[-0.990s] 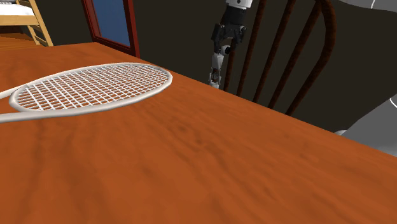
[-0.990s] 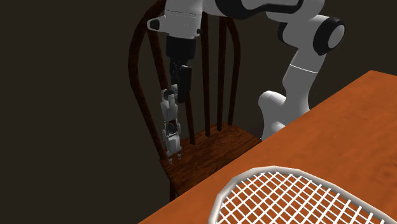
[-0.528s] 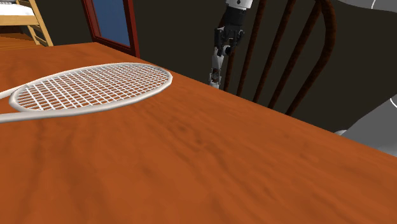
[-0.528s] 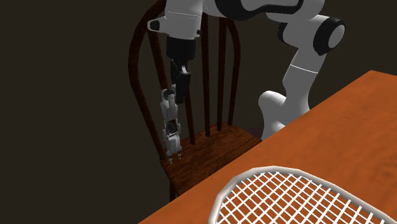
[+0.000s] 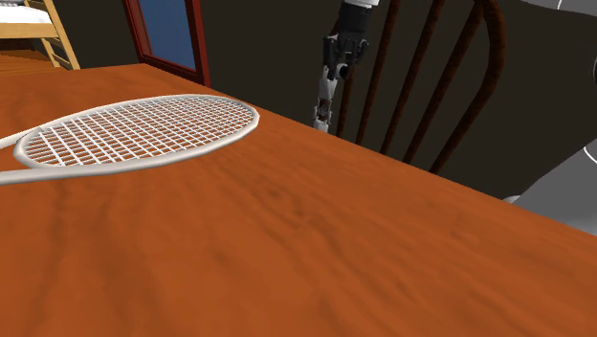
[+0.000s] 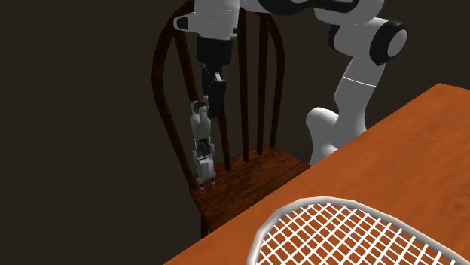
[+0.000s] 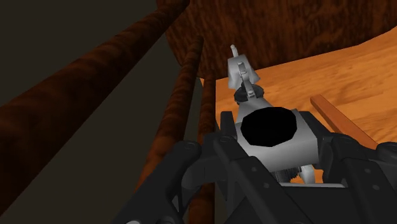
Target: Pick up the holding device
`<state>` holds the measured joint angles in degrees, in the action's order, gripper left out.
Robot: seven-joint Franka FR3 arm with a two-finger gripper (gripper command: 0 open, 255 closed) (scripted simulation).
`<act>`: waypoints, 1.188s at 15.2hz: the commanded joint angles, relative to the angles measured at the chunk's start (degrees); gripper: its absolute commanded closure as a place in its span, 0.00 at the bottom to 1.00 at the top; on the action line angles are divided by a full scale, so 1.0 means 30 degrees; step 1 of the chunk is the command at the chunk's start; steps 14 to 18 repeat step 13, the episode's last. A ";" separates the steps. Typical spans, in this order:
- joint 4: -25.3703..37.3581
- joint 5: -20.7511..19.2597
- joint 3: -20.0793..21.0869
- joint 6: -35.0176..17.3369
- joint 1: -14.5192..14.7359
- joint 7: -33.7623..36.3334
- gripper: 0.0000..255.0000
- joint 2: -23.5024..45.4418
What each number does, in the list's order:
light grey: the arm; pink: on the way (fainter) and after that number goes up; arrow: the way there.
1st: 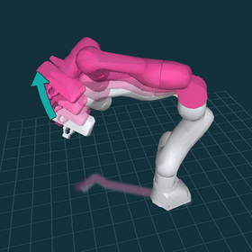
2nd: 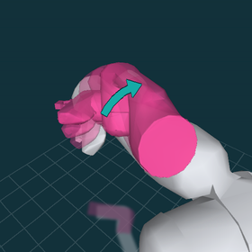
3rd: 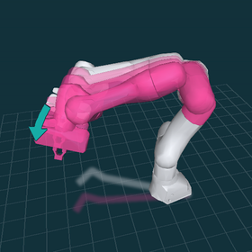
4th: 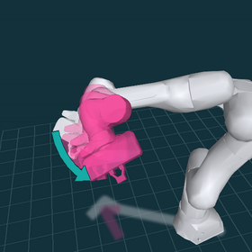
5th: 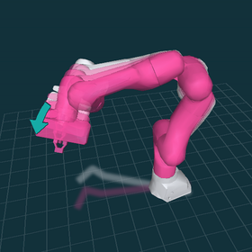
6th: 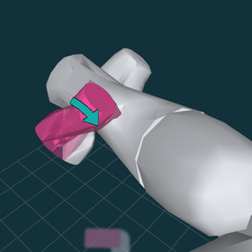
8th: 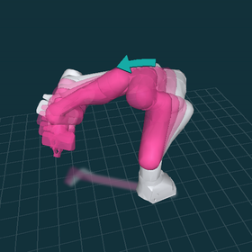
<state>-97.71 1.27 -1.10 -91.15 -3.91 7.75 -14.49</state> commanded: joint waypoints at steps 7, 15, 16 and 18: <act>0.3351 -0.0002 -0.0019 0.2171 -0.0005 0.0023 1.00 0.1048; 0.5305 0.0016 -0.0031 0.3424 -0.0007 0.0039 1.00 0.1749; 0.5305 0.0016 -0.0031 0.3424 -0.0007 0.0039 1.00 0.1749; 0.5305 0.0016 -0.0031 0.3424 -0.0007 0.0039 1.00 0.1749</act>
